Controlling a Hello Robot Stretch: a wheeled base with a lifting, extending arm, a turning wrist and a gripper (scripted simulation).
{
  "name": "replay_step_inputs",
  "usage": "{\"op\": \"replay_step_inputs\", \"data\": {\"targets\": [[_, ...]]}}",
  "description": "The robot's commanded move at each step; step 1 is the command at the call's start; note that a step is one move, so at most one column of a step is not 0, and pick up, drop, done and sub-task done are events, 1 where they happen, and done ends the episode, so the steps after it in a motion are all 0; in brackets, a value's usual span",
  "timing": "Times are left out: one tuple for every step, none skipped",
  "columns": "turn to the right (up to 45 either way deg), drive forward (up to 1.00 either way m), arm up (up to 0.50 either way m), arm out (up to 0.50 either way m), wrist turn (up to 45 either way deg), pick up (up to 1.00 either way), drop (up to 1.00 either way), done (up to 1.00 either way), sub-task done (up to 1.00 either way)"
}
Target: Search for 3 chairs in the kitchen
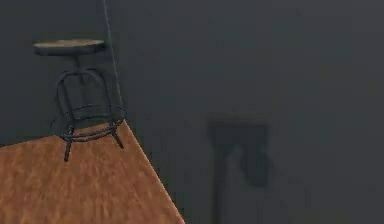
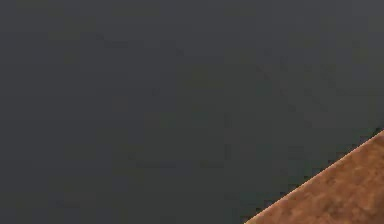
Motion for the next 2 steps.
{"op": "replay_step_inputs", "data": {"targets": [[-45.0, 0.00, 0.00, 0.00, 0.0, 0.00, 0.00, 0.00, 0.00], [-45.0, 0.00, 0.00, 0.00, 0.0, 0.00, 0.00, 0.00, 0.00]]}}
